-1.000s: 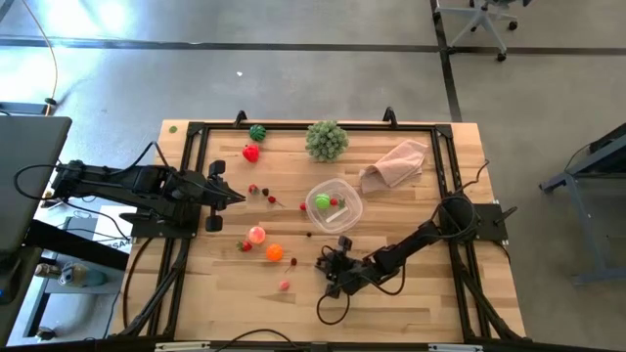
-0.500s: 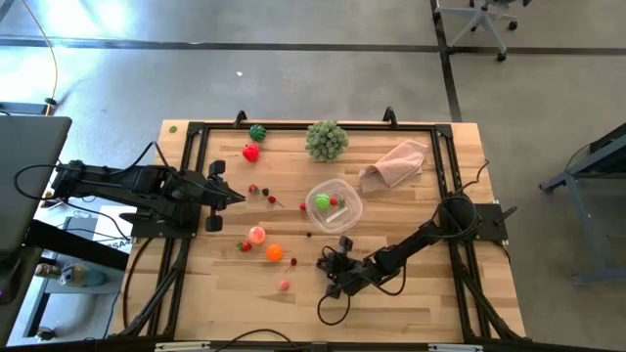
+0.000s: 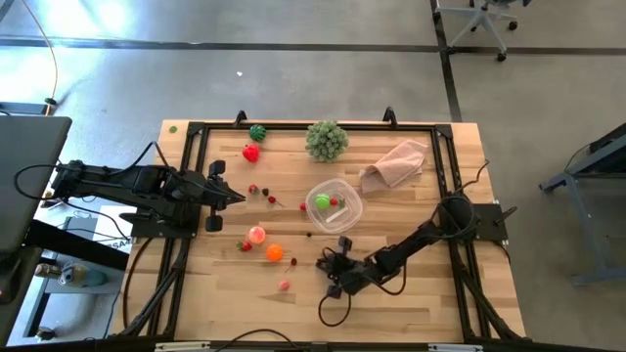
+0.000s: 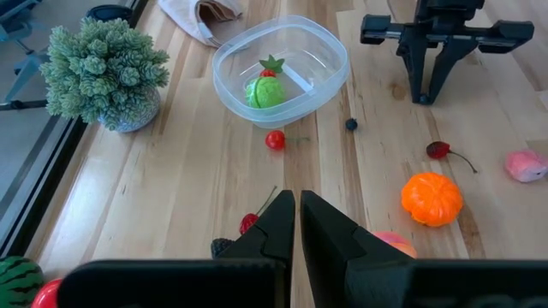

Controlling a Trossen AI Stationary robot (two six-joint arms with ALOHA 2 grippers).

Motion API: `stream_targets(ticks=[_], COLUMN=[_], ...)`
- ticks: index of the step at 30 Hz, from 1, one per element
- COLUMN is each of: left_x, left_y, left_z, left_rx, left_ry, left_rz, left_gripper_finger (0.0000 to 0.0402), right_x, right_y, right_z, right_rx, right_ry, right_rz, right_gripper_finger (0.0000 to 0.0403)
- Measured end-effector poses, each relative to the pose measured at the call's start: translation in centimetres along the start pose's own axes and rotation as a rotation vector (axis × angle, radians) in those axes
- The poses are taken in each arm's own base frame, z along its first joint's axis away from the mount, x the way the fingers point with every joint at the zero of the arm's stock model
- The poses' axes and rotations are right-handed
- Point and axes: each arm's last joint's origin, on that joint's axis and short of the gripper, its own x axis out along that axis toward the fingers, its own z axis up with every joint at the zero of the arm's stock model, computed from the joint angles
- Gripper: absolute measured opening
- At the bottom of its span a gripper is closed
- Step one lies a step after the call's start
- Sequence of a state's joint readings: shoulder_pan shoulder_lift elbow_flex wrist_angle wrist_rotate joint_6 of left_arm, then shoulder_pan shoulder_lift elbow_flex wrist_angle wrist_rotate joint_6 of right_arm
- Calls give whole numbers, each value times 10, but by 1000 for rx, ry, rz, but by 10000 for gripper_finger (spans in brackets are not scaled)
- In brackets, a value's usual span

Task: Pick and placing Produce into tupperware
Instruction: Put the bottom blueberry into the container

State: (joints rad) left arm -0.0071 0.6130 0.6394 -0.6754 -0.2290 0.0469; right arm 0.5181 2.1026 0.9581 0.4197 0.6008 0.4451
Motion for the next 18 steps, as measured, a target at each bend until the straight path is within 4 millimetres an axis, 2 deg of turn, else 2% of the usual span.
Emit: stream_targets(ticks=[4,8,14,18], left_x=[0,0,0,0], left_y=[0,0,0,0], left_z=[0,0,0,0], left_rx=[0,0,0,0], left_ry=[0,0,0,0], left_rz=[0,0,0,0], left_gripper_finger=[14,14,14,14], right_x=[-8,-28,-65,-86], right_y=[-4,-13,-39,-67], right_z=[15,47,97,120], right_rx=[-55,-83,-136,-143], right_ry=[-4,-54,-123,-123], right_rz=[12,-22,-65,-128], right_gripper_finger=[44,44,44,44])
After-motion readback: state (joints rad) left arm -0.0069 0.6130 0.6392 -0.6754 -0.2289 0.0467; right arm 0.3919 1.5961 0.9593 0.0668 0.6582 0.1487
